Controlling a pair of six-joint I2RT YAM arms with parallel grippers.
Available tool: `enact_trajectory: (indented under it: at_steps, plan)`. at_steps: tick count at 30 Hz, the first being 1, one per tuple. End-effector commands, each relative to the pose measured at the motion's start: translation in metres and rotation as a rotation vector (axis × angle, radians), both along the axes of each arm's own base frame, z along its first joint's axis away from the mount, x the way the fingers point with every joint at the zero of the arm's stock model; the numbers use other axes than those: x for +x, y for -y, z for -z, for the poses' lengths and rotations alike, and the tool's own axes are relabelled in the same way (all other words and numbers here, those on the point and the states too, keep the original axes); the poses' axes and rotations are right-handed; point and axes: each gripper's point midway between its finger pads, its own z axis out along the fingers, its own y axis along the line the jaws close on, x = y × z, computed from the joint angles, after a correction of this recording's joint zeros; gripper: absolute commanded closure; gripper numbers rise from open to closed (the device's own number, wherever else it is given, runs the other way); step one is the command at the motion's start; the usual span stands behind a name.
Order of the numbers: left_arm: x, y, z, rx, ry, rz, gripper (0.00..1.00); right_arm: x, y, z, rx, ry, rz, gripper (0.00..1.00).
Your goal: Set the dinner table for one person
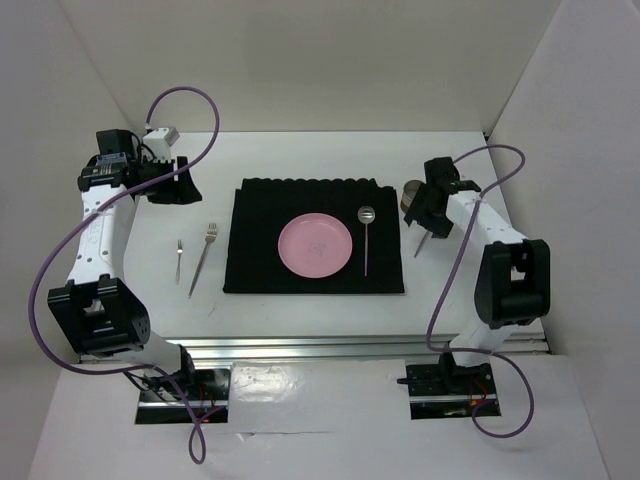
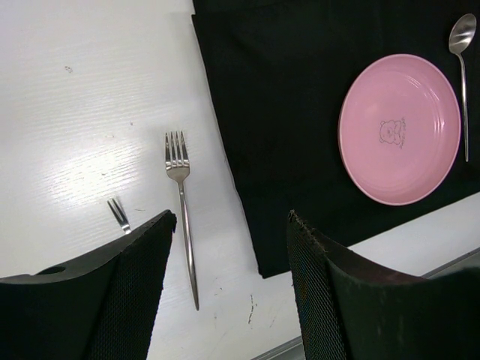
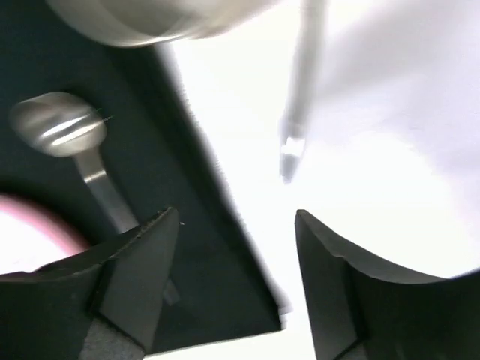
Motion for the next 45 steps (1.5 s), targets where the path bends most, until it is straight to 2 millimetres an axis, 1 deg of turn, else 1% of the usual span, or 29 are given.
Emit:
enact_trajectory:
  at_steps: [1, 3, 5, 6, 7, 8, 9, 10, 12, 16, 17, 18, 19, 22, 23, 25, 28, 31, 32, 34, 35, 36, 37, 38, 40, 41, 43, 44, 45]
  plan:
    - [-0.001, 0.000, -0.011, 0.006, 0.035, 0.019, 0.31, -0.008, 0.015, 0.034, -0.007, -0.085, 0.007, 0.27]
    - [-0.002, 0.001, -0.010, 0.004, 0.026, 0.019, 0.31, -0.004, 0.028, 0.041, -0.020, -0.089, 0.029, 0.25]
    - [-0.003, 0.002, -0.010, -0.004, 0.028, 0.026, 0.31, 0.011, 0.037, 0.043, -0.018, -0.068, 0.054, 0.25]
    - [-0.003, 0.002, -0.010, -0.004, 0.028, 0.026, 0.31, 0.013, 0.045, 0.046, -0.017, -0.067, 0.076, 0.25]
    - [-0.004, 0.003, -0.013, -0.002, 0.037, 0.026, 0.31, 0.017, 0.049, 0.053, -0.022, -0.074, 0.077, 0.26]
    - [-0.004, 0.003, -0.013, -0.002, 0.037, 0.026, 0.31, 0.025, 0.049, 0.052, -0.021, -0.059, 0.077, 0.28]
    - [-0.004, 0.003, -0.013, -0.002, 0.037, 0.026, 0.31, 0.024, 0.054, 0.057, -0.026, -0.072, 0.080, 0.29]
    - [-0.004, 0.003, -0.013, -0.002, 0.037, 0.026, 0.31, 0.033, 0.054, 0.060, -0.025, -0.054, 0.080, 0.29]
    - [-0.005, 0.003, -0.012, -0.004, 0.028, 0.026, 0.31, 0.036, 0.060, 0.066, -0.066, -0.064, 0.066, 0.32]
    - [-0.005, 0.003, -0.012, -0.004, 0.028, 0.026, 0.31, 0.036, 0.071, 0.089, -0.111, -0.124, 0.069, 0.42]
    - [-0.005, 0.003, -0.012, -0.004, 0.028, 0.026, 0.31, 0.033, 0.072, 0.098, -0.115, -0.148, 0.060, 0.42]
    - [-0.005, 0.002, -0.012, 0.002, 0.026, 0.020, 0.31, 0.036, 0.070, 0.098, -0.107, -0.138, 0.056, 0.47]
    - [-0.005, 0.002, -0.012, 0.003, 0.026, 0.020, 0.31, 0.030, 0.070, 0.105, -0.107, -0.161, 0.055, 0.58]
    - [-0.005, 0.000, -0.011, 0.015, 0.028, 0.020, 0.31, 0.018, 0.073, 0.113, -0.120, -0.195, 0.087, 0.74]
    - [-0.005, 0.000, -0.011, 0.015, 0.028, 0.020, 0.31, 0.010, 0.075, 0.114, -0.130, -0.204, 0.091, 0.88]
    - [-0.005, 0.000, -0.011, 0.015, 0.028, 0.020, 0.31, 0.004, 0.082, 0.111, -0.145, -0.201, 0.119, 1.00]
    - [-0.005, 0.001, -0.012, 0.009, 0.030, 0.026, 0.31, -0.007, 0.094, 0.102, -0.199, -0.208, 0.185, 1.00]
    - [-0.005, 0.001, -0.012, 0.009, 0.030, 0.026, 0.31, -0.009, 0.109, 0.071, -0.275, -0.156, 0.240, 1.00]
    - [-0.005, 0.001, -0.012, 0.009, 0.030, 0.026, 0.31, -0.002, 0.109, 0.047, -0.290, -0.088, 0.249, 1.00]
    - [-0.005, 0.001, -0.012, 0.009, 0.030, 0.026, 0.31, 0.005, 0.113, 0.016, -0.351, -0.022, 0.233, 1.00]
    - [-0.005, 0.001, -0.012, 0.009, 0.030, 0.026, 0.31, 0.011, 0.104, 0.001, -0.371, 0.018, 0.207, 1.00]
    - [-0.006, 0.002, -0.008, 0.006, 0.021, 0.026, 0.31, 0.018, 0.098, -0.024, -0.386, 0.074, 0.192, 1.00]
    - [-0.006, 0.002, -0.008, 0.006, 0.021, 0.026, 0.31, 0.020, 0.091, -0.034, -0.415, 0.086, 0.157, 1.00]
    - [-0.006, 0.002, -0.008, 0.006, 0.021, 0.026, 0.31, 0.023, 0.072, -0.043, -0.448, 0.108, 0.108, 1.00]
    - [-0.006, 0.002, -0.008, 0.006, 0.021, 0.026, 0.31, 0.028, 0.048, -0.063, -0.466, 0.159, 0.032, 1.00]
    - [-0.008, 0.002, -0.012, 0.009, 0.031, 0.026, 0.31, 0.028, 0.023, -0.061, -0.447, 0.171, -0.034, 1.00]
    - [-0.008, 0.002, -0.012, 0.009, 0.031, 0.026, 0.31, 0.027, -0.006, -0.063, -0.416, 0.206, -0.135, 1.00]
    - [-0.008, 0.001, -0.011, 0.016, 0.029, 0.020, 0.31, 0.024, -0.026, -0.054, -0.374, 0.195, -0.229, 1.00]
    - [-0.008, 0.000, -0.011, 0.016, 0.029, 0.020, 0.31, 0.018, -0.046, -0.051, -0.349, 0.206, -0.293, 1.00]
